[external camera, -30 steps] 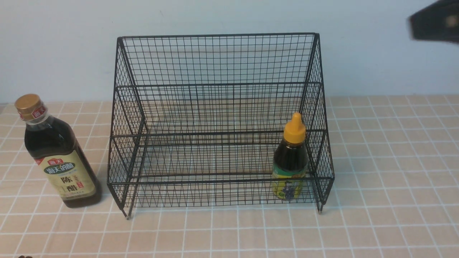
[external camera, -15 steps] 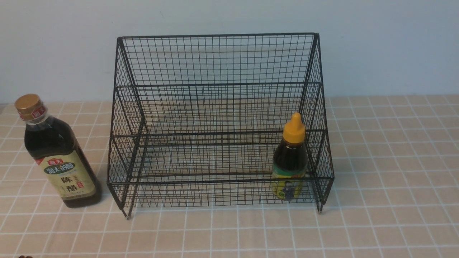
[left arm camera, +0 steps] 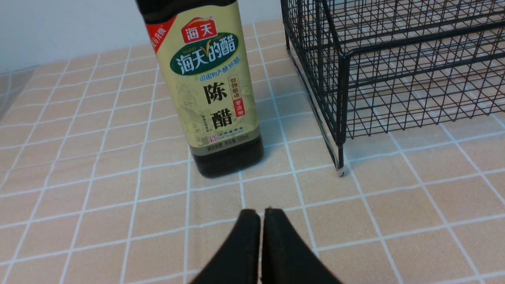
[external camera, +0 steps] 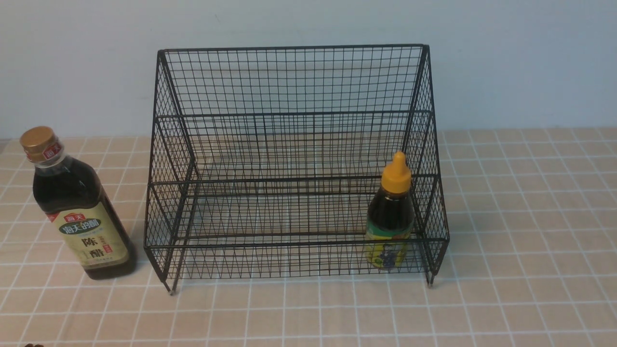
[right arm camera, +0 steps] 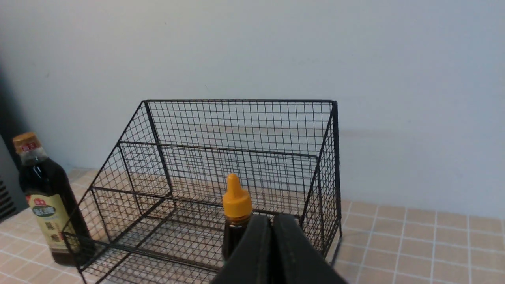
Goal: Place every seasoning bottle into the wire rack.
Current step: Use the left arm to grab the condiment bottle closest to it
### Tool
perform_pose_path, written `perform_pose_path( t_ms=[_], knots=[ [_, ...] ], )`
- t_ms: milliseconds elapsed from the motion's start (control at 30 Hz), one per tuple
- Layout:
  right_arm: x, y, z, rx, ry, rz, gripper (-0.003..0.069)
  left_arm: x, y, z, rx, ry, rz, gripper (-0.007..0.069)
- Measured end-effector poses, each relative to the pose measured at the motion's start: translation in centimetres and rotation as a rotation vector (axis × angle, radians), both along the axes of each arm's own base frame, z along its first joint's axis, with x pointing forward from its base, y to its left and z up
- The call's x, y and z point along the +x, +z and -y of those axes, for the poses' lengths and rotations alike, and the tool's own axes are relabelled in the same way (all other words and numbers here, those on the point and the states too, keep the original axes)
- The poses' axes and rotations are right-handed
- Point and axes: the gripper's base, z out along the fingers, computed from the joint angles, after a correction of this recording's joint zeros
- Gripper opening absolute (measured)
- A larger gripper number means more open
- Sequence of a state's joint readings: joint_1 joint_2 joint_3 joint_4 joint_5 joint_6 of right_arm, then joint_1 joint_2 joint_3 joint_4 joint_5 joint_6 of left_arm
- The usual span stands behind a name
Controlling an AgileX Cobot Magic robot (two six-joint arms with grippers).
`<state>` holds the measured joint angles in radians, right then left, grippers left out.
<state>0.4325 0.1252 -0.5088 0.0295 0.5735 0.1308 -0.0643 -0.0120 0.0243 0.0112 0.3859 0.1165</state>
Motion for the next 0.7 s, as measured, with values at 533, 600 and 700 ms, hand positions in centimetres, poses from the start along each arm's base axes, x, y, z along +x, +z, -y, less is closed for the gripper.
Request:
perform_pose_path(
  t_ms=[533, 600, 700],
  knots=[
    [2.8, -14.8, 1.5, -0.15, -0.46, -0.192, -0.0013, 0.0, 0.0, 0.0, 0.0, 0.0, 0.0, -0.0007],
    [2.8, -14.8, 1.5, -0.149, -0.47, -0.179, -0.0013, 0.0, 0.0, 0.0, 0.0, 0.0, 0.0, -0.0007],
    [2.8, -14.8, 1.6, -0.149, -0.472, -0.179, -0.0013, 0.0, 0.0, 0.0, 0.0, 0.0, 0.0, -0.0007]
  ],
)
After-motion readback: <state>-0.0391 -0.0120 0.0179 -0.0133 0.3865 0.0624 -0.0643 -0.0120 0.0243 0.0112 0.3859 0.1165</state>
